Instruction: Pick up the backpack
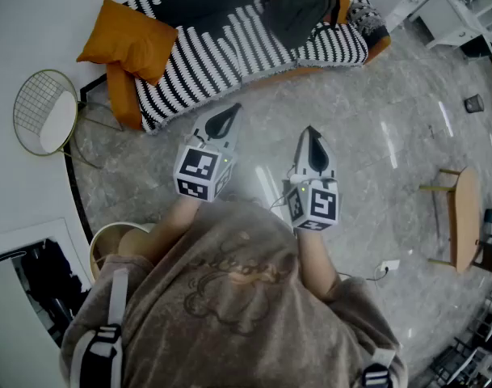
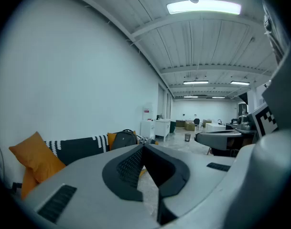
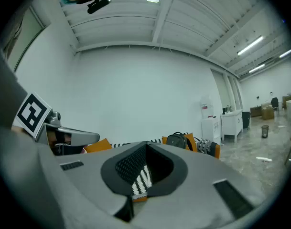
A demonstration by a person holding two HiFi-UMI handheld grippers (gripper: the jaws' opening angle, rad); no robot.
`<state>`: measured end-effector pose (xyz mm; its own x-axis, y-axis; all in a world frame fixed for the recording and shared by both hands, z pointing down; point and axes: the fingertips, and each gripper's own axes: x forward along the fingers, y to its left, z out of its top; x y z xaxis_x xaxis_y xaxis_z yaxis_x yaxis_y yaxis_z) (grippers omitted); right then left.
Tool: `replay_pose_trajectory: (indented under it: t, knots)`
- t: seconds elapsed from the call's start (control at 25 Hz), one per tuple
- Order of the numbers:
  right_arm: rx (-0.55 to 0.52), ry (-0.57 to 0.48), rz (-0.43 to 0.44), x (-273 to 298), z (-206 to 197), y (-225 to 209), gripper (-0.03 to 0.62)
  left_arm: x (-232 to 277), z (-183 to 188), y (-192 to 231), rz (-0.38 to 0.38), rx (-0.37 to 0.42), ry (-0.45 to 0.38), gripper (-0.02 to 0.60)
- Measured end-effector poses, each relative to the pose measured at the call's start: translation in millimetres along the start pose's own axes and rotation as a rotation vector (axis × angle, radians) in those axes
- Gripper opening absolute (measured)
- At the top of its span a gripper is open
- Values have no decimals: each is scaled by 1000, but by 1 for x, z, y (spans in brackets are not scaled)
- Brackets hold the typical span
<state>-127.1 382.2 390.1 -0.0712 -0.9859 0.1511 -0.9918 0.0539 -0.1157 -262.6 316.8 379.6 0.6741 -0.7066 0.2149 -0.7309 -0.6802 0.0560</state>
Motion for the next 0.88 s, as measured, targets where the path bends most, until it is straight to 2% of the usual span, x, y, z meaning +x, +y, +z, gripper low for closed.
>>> replay_pose_trajectory:
  t: [0.12, 0.44, 0.88]
  knots:
    - [3, -57, 22, 6, 11, 8, -2, 0, -2, 3, -15, -5, -4, 0]
    - [-6, -71, -13, 18, 11, -5, 0, 18, -7, 17, -26, -9, -3, 0]
    - [19, -59, -20, 89, 7, -54, 0, 100, -4, 32, -47, 13, 12, 0]
